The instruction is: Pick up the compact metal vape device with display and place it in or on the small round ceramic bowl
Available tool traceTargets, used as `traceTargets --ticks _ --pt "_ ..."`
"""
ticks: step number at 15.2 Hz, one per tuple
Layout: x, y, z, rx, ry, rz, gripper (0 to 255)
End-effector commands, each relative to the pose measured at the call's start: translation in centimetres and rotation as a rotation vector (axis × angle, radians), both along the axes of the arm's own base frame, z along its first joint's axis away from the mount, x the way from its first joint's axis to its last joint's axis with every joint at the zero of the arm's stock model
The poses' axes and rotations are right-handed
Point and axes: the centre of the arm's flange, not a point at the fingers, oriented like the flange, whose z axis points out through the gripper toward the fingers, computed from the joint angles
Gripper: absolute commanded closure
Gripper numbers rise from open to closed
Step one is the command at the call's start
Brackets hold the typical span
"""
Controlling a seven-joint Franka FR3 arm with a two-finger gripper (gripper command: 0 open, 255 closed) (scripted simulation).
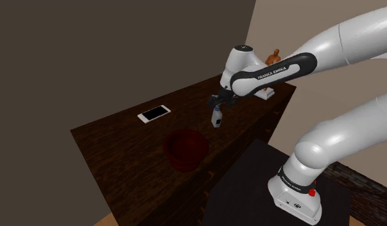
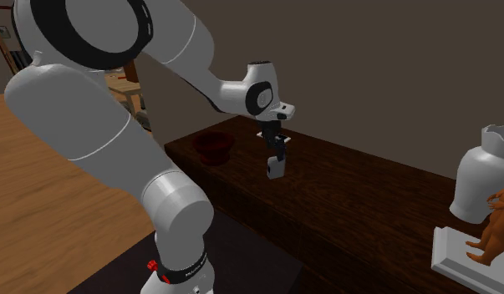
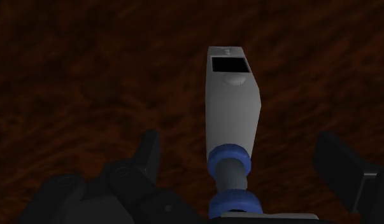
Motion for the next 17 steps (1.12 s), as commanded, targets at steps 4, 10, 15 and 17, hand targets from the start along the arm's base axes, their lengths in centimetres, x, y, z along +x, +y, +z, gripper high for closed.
traceTargets --ticks 4,10,15,17 --pt "0.7 -0.1 -2.8 0.0 -0.007 -0.009 0" --pt "0.9 -0.2 -3.6 0.0 -0.007 -0.009 0" --pt "0.9 -0.2 -3.6 0.0 -0.007 -0.009 255" --pt "0.9 -0.2 -3.6 0.0 -0.007 -0.009 255"
